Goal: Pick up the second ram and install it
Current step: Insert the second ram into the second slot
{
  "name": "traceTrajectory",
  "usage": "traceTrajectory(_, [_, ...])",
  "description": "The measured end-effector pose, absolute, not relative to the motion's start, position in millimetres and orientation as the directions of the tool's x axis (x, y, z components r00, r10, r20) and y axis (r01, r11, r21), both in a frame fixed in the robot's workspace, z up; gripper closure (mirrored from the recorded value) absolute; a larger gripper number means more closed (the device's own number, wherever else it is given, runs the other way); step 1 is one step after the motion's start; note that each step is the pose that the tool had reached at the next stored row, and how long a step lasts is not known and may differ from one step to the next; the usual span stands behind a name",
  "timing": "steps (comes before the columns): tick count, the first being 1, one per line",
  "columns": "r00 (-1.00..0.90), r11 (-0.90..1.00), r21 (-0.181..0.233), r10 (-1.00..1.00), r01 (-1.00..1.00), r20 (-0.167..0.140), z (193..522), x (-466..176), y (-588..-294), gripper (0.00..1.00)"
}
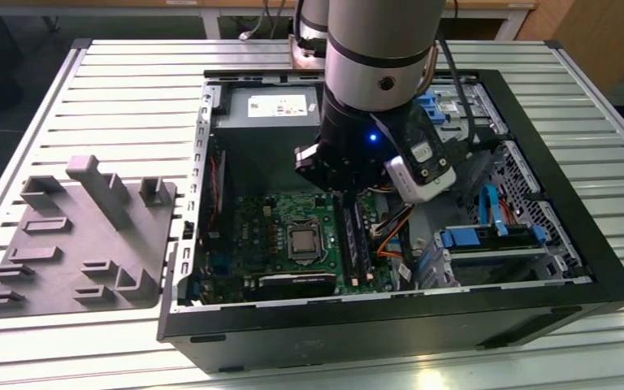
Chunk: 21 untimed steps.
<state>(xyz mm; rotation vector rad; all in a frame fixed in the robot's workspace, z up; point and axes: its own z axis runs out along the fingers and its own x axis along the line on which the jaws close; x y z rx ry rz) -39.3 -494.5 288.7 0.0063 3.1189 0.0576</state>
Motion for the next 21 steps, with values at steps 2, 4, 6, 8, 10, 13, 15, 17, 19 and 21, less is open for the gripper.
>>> traceTrajectory(2, [-1.0, 0.999, 0.037, 0.004, 0.004, -0.022, 288.1, -39.3, -494.5, 0.88])
traceTrajectory(4, [-1.0, 0.999, 0.037, 0.004, 0.004, -0.022, 287.6, -39.3, -494.5, 0.88])
traceTrajectory(6, [-1.0, 0.999, 0.037, 0.004, 0.004, -0.022, 287.1, -39.3, -494.5, 0.88])
traceTrajectory(8, [-1.0, 0.999, 0.037, 0.004, 0.004, -0.022, 286.6, -39.3, -494.5, 0.88])
traceTrajectory(10, [-1.0, 0.999, 0.037, 0.004, 0.004, -0.022, 286.1, -39.3, -494.5, 0.88])
traceTrajectory(13, [-1.0, 0.999, 0.037, 0.004, 0.004, -0.022, 285.1, -39.3, -494.5, 0.88])
traceTrajectory(15, [-1.0, 0.999, 0.037, 0.004, 0.004, -0.022, 284.6, -39.3, -494.5, 0.88])
traceTrajectory(17, [-1.0, 0.999, 0.037, 0.004, 0.004, -0.022, 284.1, -39.3, -494.5, 0.88])
traceTrajectory(19, [-1.0, 0.999, 0.037, 0.004, 0.004, -0.022, 283.6, -39.3, -494.5, 0.88])
traceTrajectory(21, [-1.0, 0.999, 0.037, 0.004, 0.004, -0.022, 282.9, -39.3, -494.5, 0.88])
